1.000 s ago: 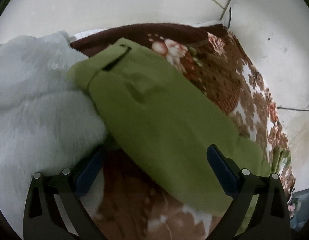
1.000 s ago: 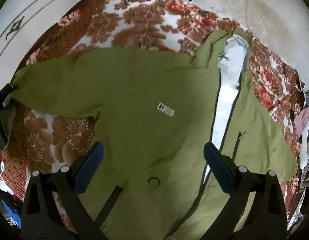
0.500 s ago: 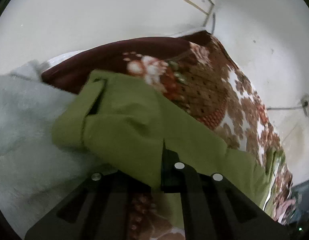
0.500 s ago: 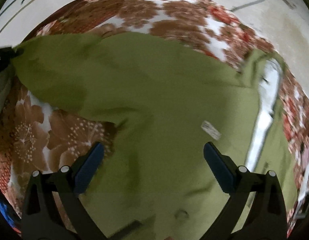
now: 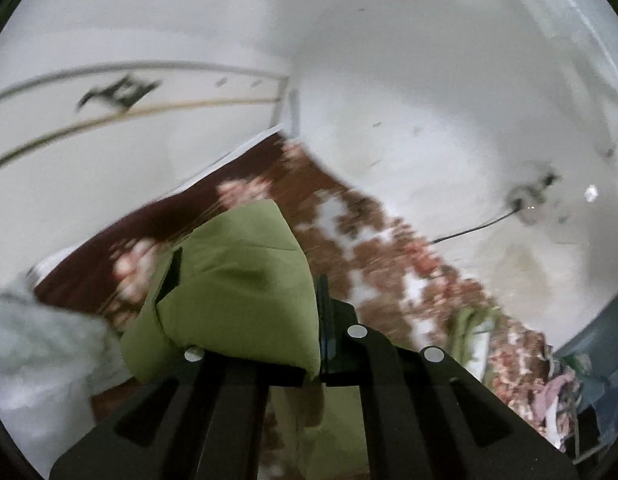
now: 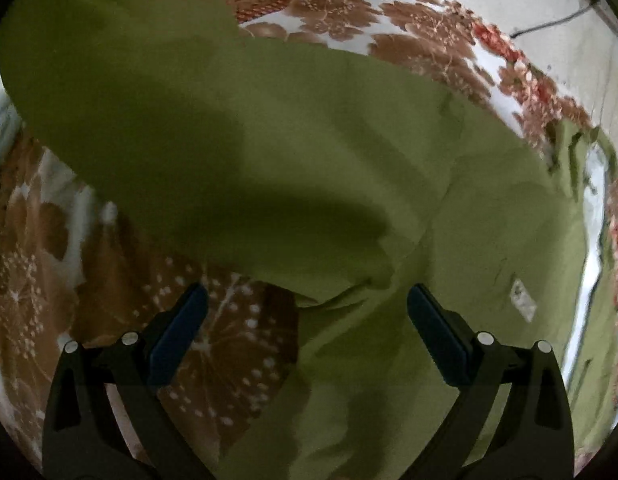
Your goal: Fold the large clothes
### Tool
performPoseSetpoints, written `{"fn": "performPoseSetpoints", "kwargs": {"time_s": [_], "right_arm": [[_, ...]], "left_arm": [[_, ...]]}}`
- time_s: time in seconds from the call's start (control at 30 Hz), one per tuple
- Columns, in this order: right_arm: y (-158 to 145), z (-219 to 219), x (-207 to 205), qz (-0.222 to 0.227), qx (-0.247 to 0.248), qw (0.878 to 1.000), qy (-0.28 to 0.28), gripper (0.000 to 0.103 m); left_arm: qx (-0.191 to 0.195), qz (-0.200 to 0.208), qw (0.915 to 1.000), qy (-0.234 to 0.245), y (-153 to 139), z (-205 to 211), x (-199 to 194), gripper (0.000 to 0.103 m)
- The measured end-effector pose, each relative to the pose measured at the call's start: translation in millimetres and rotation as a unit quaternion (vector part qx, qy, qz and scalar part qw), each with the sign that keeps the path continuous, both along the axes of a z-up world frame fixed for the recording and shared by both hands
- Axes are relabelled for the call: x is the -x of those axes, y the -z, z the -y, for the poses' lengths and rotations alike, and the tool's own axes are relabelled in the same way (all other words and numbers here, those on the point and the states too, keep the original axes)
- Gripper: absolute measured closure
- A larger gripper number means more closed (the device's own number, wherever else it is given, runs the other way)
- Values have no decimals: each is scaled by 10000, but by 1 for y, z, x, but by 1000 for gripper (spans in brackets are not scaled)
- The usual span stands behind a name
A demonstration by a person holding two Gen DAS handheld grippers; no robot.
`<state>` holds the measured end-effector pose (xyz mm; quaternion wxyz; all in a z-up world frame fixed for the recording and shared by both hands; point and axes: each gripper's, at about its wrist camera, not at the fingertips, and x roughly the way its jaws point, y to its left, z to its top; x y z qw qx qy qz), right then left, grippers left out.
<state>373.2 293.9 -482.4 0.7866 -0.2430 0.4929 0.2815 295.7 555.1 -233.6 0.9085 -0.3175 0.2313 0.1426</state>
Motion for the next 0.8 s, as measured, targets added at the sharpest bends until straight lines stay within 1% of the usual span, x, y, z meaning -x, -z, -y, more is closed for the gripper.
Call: {"fn": "performPoseSetpoints", "kwargs": {"time_s": [0.13,0.23,0.3,0.33,0.4,0.43,0.5,0.57,0.63,0.67,0.73,0.77,0.8], "right_arm": [[15,2,1,-396,-143,9991,-103,5],[25,5,6,-393,-189,9987,-247,4],[28,6,8,-360,-229,9986,-319,4],[28,6,9,-363,-253,9983,-372,4],[25,7,7,-419,-310,9975,-467,4],[25,7,6,-465,-324,9971,-499,4],[24,9,4,-552,-359,9964,-537,4],[21,14,2,-736,-498,9945,-547,4],[22,22,1,-825,-683,9926,-566,4],[26,25,2,-857,-653,9922,-623,4],[26,28,5,-843,-635,9910,-825,4],[25,31,5,-906,-708,9892,-906,4],[24,34,5,-973,-783,9879,-917,4]], "left_arm": [[-16,346,9984,436,-47,44,-34,101],[-98,530,9959,723,-75,79,-55,101],[-158,702,9929,952,-95,114,-73,101],[-167,758,9917,1024,-100,127,-79,101],[-177,848,9884,1251,-113,168,-103,101],[-171,872,9870,1337,-114,183,-112,101],[-212,892,9835,1557,-114,228,-136,101],[-236,890,9798,1777,-112,274,-161,101],[-365,872,9763,1948,-108,317,-182,101],[-474,793,9740,2067,-103,345,-197,101],[-594,659,9694,2288,-90,385,-217,101],[-585,585,9665,2429,-80,412,-229,101],[-518,525,9646,2532,-71,429,-238,101]]}}
